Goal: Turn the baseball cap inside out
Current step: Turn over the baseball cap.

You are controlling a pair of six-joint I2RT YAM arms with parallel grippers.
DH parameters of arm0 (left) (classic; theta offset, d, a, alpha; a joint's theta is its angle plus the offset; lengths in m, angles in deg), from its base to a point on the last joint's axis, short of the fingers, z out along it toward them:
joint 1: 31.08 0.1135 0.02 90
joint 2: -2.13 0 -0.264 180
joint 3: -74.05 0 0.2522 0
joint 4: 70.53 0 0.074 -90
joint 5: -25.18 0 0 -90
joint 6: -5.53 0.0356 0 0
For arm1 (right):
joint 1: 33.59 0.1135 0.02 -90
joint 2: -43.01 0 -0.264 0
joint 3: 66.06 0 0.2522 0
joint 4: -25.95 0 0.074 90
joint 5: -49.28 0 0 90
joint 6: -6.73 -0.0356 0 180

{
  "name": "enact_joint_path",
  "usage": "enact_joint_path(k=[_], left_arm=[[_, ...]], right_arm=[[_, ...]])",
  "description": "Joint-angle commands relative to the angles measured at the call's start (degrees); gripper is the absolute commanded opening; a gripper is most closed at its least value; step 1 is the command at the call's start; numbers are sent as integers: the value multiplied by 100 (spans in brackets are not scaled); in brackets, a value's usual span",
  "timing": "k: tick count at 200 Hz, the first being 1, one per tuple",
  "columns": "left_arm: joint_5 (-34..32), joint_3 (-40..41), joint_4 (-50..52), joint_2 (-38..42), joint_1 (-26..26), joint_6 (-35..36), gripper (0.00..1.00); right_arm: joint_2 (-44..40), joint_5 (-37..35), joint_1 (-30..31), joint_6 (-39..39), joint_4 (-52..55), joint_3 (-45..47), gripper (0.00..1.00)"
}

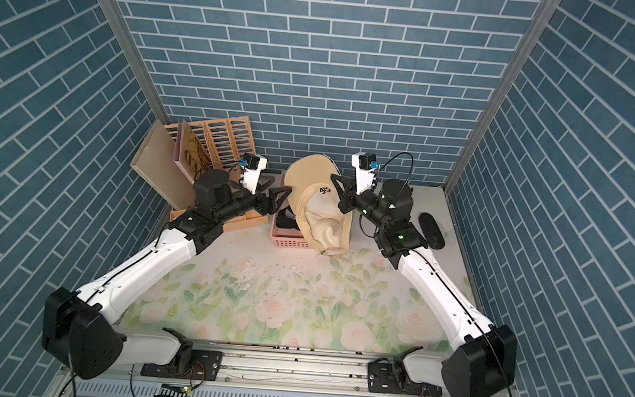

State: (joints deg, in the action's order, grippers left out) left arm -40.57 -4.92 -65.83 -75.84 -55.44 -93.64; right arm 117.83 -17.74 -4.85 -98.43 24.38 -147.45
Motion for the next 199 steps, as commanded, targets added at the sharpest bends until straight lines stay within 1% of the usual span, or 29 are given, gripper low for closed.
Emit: enact_joint_path(k=[1, 13, 21, 47, 63, 94, 106, 114, 118, 123, 134, 147, 153, 172, 178, 189, 199], left_arm=[[569, -46, -499, -153, 7, -386, 74], [748, 17, -759, -161, 10, -549, 71], [877, 70, -951, -159, 9, -686, 68], [1242, 176, -1510, -179, 8, -1054, 46], [1430, 177, -1746, -199, -20, -1229, 38], [1517, 118, -1685, -240, -132, -1158, 22], [1530, 131, -1684, -252, -151, -1142, 11], [1483, 158, -1670, -237, -155, -1140, 1], [1436, 176, -1669, -228, -163, -1140, 0], [1343, 196, -1670, -206, -165, -1135, 0], [1074, 258, -1644, -158, -172, -1129, 0], [735, 293, -1625, -108, -172, -1155, 0], [583, 311, -1619, -89, -174, -1188, 0], [225, 388, -1749, -28, -173, -1284, 0], [132, 409, -1794, -17, -179, -1312, 0], [-11, 435, -1888, -5, -183, -1380, 0], [-142, 444, -1929, -13, -199, -1452, 0]], right_arm=[[94, 360, -4, -430, -704, -2, 6], [196, 436, 1, -522, -843, -8, 5], [260, 460, 1, -573, -922, -13, 5], [406, 519, 19, -648, -1042, -38, 5], [492, 497, 23, -655, -1005, -81, 5], [567, 488, 27, -655, -1064, -64, 5], [577, 456, 32, -636, -992, -98, 6], [568, 386, 28, -578, -908, -113, 7], [560, 321, 28, -533, -818, -129, 10], [547, 190, 27, -474, -678, -150, 17], [520, -69, 22, -295, -337, -201, 29], [440, -568, 19, -48, 111, -224, 54], [369, -841, 23, 58, 299, -196, 61], [-15, -1745, 20, 307, 618, 92, 68], [-158, -1829, 19, 385, 681, 210, 68], [-425, -2217, 27, 444, 733, 446, 69], [-653, -2272, 84, 506, 704, 700, 68]])
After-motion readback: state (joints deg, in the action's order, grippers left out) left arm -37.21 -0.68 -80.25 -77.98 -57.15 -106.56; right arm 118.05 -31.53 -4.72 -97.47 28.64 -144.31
